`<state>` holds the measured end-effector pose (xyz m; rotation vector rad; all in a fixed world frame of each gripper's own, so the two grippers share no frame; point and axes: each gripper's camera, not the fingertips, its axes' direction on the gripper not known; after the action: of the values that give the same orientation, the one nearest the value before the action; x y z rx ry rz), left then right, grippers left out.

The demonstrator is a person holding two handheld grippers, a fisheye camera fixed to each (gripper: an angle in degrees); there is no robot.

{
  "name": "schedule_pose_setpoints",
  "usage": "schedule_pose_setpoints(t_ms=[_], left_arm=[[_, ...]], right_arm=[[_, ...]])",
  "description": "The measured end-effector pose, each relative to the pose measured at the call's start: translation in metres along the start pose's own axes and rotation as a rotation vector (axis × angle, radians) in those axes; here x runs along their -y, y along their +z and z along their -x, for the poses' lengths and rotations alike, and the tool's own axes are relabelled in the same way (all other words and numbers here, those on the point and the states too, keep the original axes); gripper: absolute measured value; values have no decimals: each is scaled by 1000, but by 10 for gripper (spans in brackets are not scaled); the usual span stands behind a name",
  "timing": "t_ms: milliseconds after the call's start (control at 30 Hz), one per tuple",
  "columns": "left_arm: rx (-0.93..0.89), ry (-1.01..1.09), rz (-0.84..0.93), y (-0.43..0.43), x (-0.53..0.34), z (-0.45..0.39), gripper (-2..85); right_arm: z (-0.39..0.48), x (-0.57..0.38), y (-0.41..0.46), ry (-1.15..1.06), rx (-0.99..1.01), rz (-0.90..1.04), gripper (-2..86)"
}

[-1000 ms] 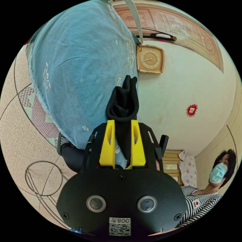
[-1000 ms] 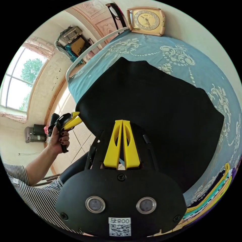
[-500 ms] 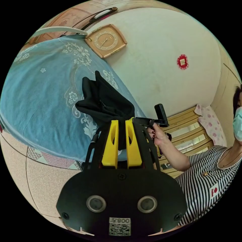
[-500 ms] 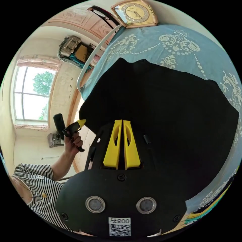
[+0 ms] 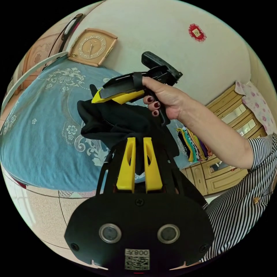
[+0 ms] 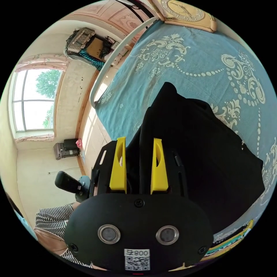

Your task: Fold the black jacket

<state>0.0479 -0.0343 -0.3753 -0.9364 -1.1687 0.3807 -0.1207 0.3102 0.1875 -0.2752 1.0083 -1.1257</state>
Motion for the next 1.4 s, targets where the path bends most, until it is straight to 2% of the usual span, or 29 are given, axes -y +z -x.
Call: schedule_pose_setpoints(t_ms=[267,433,667,933,1167,1400], left_arm=[[90,90,52,56,7,-42,49],[96,121,65,76,6,-59,47],[97,319,84,103,14,-122,42],[31,572,147,154,42,-203,30],[-49,670,289,233,68,-262,24],[-141,689,400,303,91,-294,26]], right_arm=[[22,51,102,-2,-265,202,113],[22,39,114,-83,-403,190,49],[-62,-35,27,-70,-70,15,32],[-198,-184,-63,1,150,-199,26],[-321,-310,-67,117,235,-308,22],[-412,-395,-47,176,309,-372,20]])
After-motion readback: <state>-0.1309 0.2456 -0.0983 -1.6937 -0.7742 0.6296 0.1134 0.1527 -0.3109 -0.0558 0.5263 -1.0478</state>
